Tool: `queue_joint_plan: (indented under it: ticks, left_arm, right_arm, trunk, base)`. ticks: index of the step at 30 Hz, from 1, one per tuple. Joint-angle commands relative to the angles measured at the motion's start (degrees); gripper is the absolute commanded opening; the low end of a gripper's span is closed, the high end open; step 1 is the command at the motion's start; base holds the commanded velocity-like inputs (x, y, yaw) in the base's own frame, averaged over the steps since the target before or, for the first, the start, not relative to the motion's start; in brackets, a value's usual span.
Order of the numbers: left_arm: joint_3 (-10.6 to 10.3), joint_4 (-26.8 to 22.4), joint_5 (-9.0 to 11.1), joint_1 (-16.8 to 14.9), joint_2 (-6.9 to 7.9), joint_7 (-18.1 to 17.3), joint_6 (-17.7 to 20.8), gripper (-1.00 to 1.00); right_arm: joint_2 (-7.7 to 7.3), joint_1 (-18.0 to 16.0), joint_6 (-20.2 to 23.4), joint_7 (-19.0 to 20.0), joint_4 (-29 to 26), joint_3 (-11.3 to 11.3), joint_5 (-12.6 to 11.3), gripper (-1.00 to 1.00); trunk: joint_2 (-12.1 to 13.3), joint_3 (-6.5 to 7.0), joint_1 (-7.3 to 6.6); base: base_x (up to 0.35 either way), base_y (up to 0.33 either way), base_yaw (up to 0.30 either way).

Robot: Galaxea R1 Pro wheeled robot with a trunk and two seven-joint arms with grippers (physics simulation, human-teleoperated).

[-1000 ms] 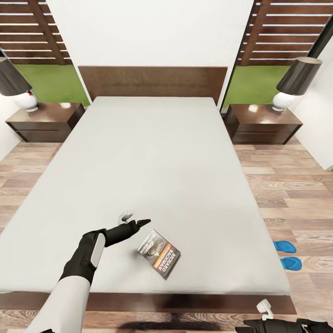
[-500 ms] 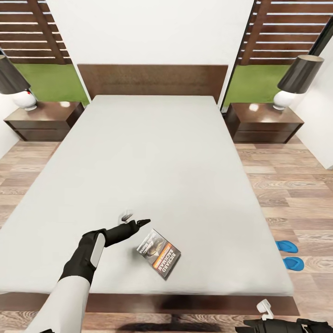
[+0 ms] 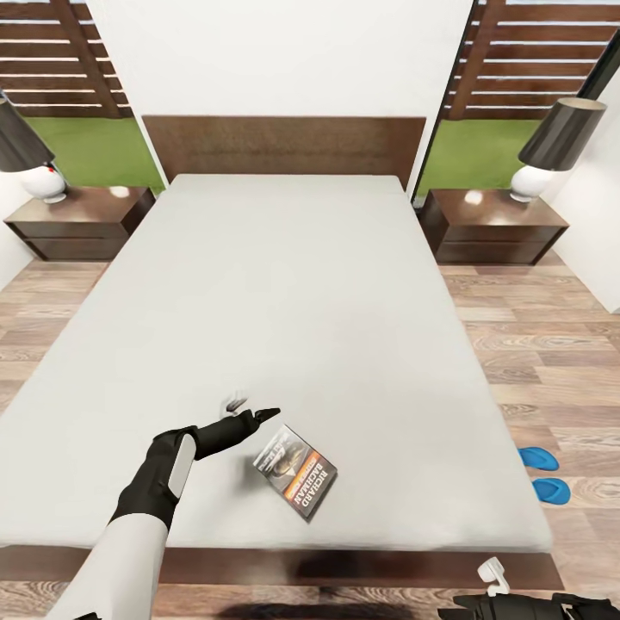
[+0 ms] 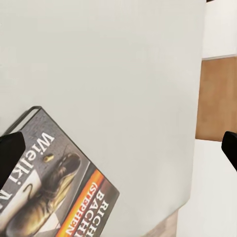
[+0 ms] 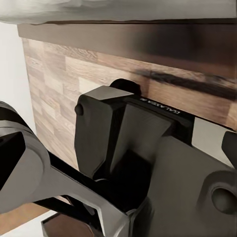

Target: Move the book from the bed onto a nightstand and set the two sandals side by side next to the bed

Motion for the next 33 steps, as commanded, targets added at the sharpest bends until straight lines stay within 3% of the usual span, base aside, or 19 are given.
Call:
queue_joint_plan:
  ticks: [1,33]
  left_arm:
    - [0.22,0.00,0.17,-0.04,-0.06,-0.11,0.39,1.00]
    - [0.22,0.00,0.17,-0.04,-0.06,-0.11,0.39,1.00]
  right_arm:
    - [0.03,-0.01,0.52,0.28,-0.07,-0.49,0.52,1.00]
    - [0.03,-0.01,0.52,0.30,-0.07,-0.51,0.51,1.00]
  trunk:
    - [-0.44,-0.22,0.23]
    - [-13.27,-5.97,7.25]
  base:
    - [0.000,0.000,0.000]
    - [0.000,0.000,0.000]
